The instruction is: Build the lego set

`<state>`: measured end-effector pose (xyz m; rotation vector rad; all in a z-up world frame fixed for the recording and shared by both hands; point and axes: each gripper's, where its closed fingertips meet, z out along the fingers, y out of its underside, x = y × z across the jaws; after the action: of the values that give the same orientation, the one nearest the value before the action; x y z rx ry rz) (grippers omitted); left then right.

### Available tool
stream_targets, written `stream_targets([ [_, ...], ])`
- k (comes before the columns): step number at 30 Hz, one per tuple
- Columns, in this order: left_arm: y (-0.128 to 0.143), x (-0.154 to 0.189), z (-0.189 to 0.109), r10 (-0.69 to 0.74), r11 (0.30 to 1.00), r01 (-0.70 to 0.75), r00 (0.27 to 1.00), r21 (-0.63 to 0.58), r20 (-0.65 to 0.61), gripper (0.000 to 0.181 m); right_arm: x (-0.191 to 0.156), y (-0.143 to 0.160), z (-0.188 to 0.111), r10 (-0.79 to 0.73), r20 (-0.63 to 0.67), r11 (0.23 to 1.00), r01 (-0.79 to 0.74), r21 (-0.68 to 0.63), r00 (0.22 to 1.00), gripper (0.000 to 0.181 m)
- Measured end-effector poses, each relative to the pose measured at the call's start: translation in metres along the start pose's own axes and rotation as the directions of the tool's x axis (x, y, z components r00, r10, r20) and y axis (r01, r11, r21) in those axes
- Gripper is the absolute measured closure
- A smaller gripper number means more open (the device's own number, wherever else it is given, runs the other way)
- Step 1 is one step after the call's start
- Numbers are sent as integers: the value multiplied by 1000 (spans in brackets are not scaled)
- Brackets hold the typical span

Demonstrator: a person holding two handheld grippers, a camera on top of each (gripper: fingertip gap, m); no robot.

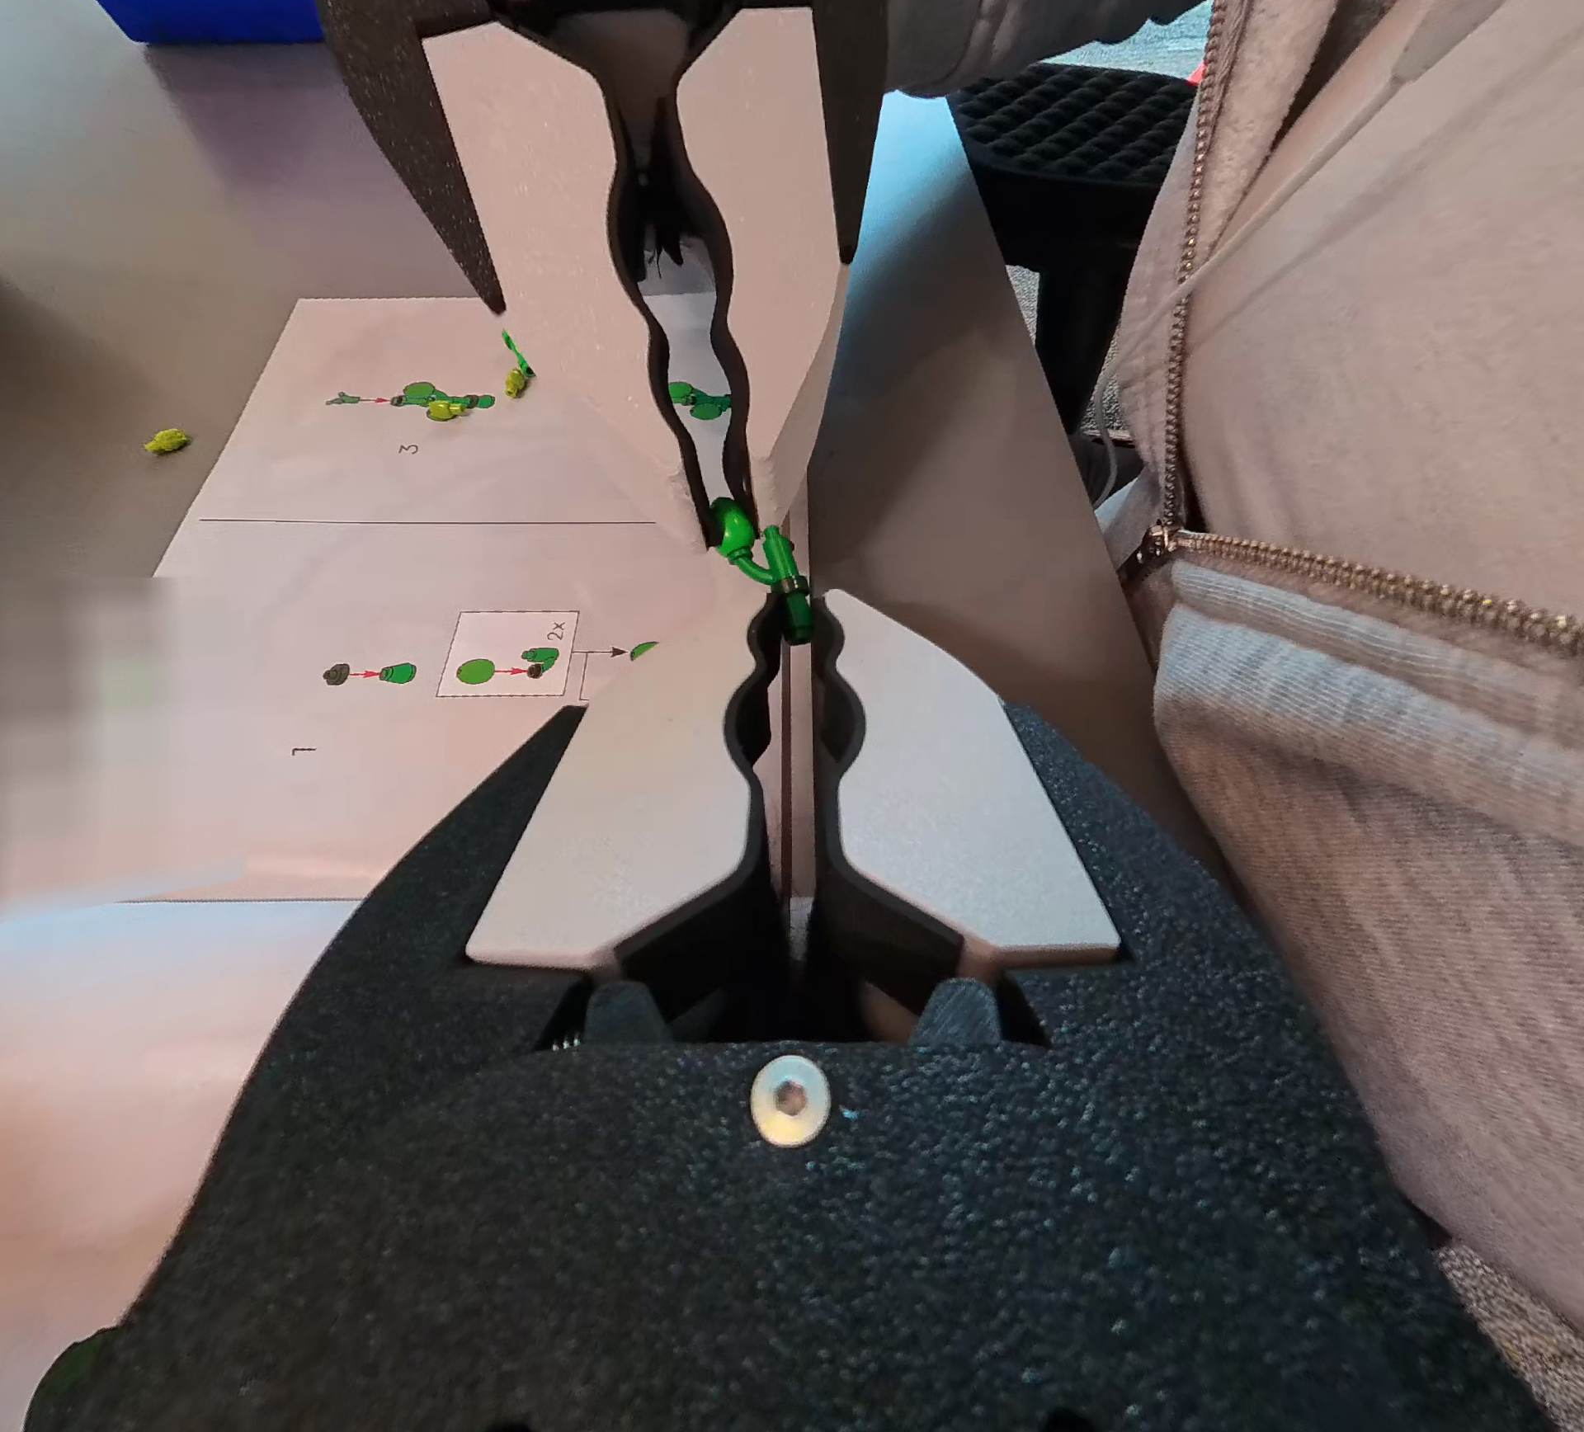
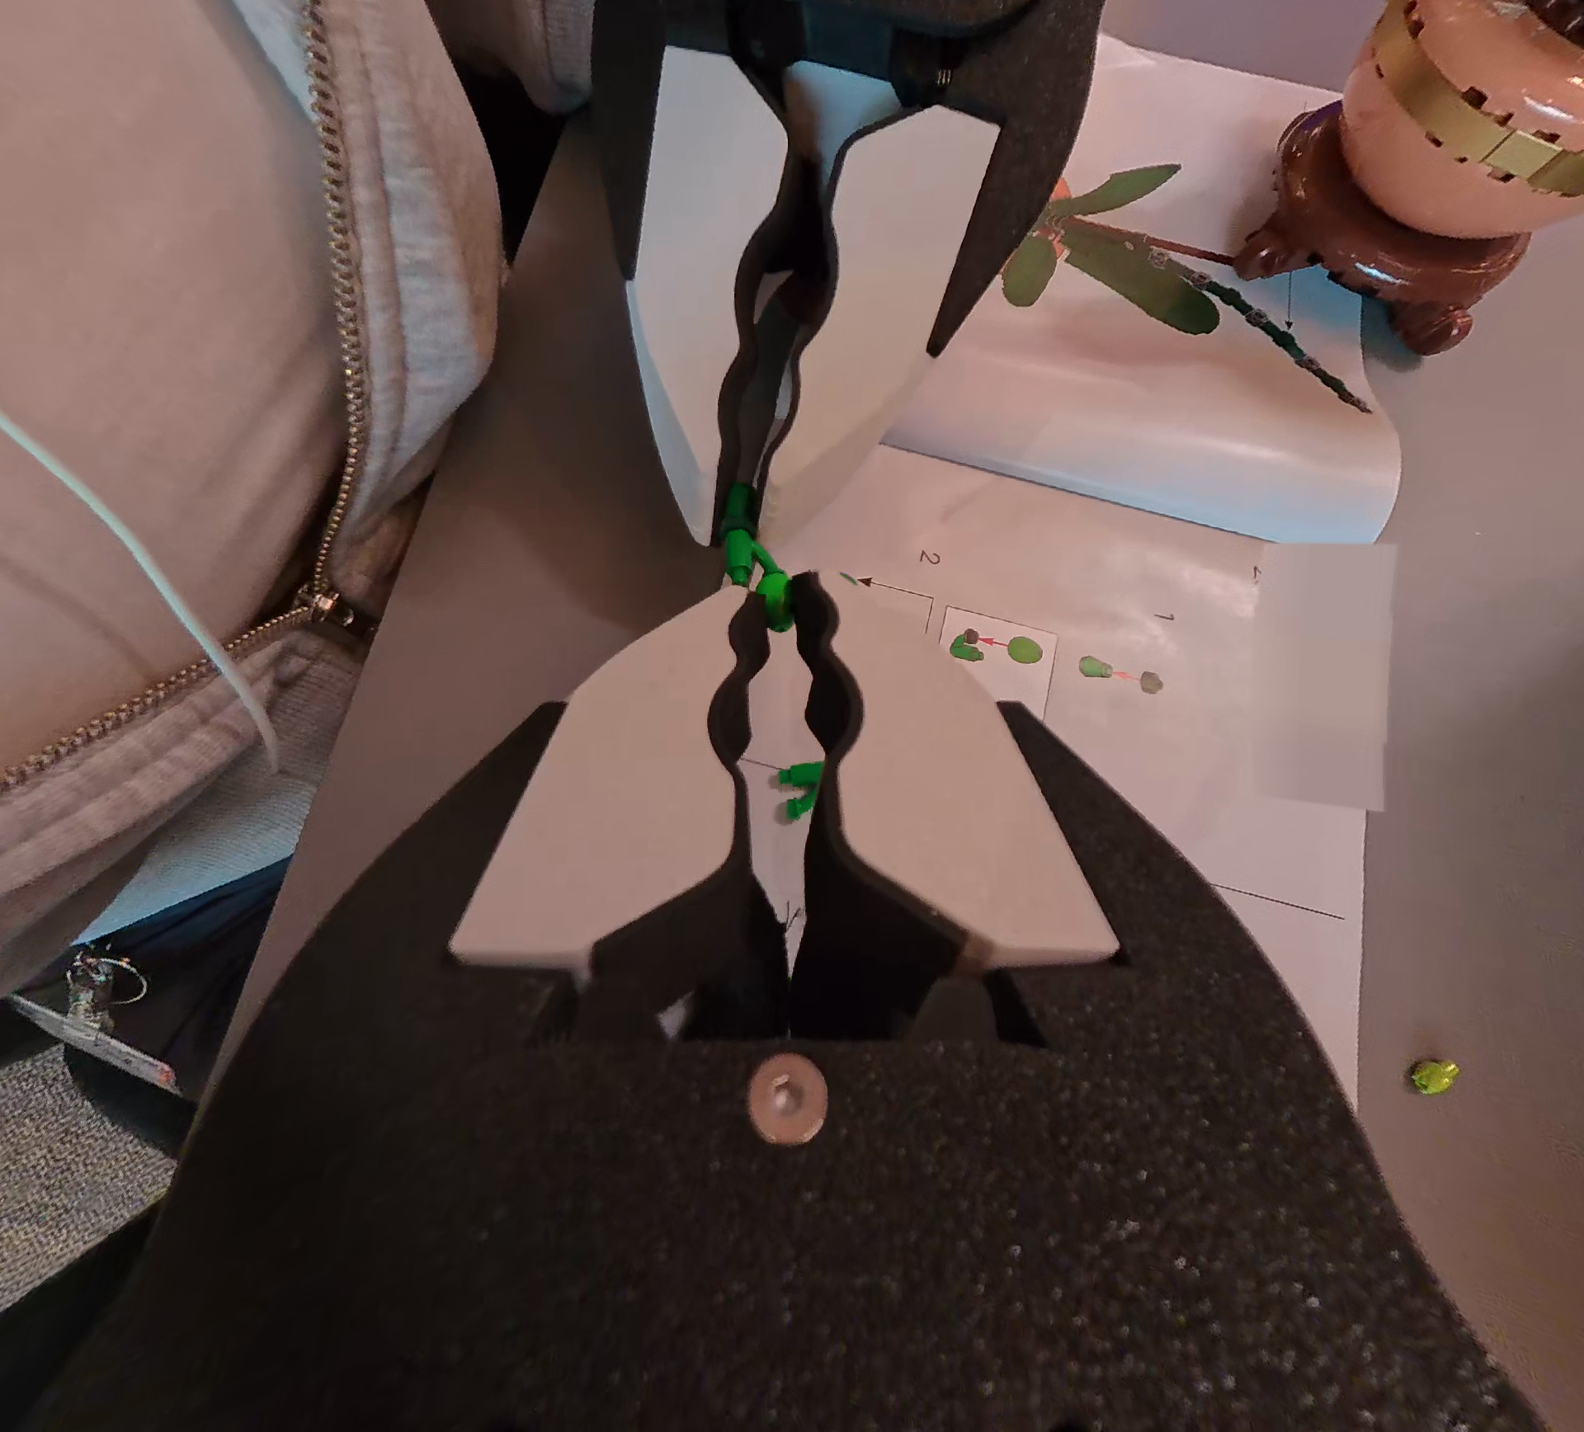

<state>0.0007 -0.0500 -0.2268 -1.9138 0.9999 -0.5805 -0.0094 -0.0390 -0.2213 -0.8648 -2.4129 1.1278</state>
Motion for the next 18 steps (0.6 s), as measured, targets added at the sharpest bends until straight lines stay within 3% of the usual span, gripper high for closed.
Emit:
stream_targets([
  [7,-2,-3,-1,-1,1000,1,1000,13,24,176,3,-1,-4,11,-3,1000,-11,-12,1000,173],
  [10,-10,-7,-9,-26,995,22,999,98,38,176,11,-9,-15,41,-32,998,-39,50,999,155],
  [14,-16,-8,-15,-39,988,33,999,154,34,176,8,-30,-28,46,34,965,-53,258,998,159],
  [18,-18,-6,-17,-37,985,33,999,171,23,176,10,-25,-20,2,18,974,-6,226,1000,161],
])
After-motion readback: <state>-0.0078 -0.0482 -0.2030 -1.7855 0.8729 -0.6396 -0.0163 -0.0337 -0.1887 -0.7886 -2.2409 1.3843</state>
